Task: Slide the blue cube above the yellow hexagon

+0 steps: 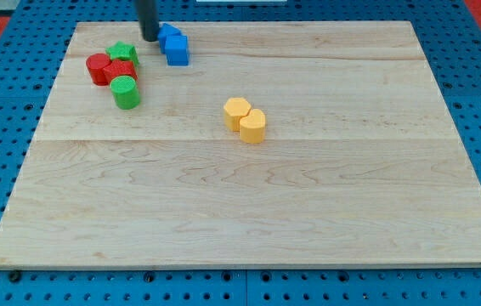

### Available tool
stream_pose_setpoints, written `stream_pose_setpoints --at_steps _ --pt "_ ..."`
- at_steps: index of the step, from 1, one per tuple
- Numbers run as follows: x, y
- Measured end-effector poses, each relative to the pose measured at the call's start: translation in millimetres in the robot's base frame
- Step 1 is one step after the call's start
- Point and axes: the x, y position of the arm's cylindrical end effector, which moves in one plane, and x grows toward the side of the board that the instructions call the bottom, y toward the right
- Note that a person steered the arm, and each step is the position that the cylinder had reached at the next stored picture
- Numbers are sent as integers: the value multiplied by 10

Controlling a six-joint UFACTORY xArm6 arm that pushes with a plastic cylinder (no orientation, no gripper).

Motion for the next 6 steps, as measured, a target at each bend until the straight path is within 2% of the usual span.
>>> stream_pose_setpoints --at_steps 1,2,3,4,6 --pt "167 304" --pt "363 228" --pt "140 -261" --pt "485 -143" --pt "1041 625"
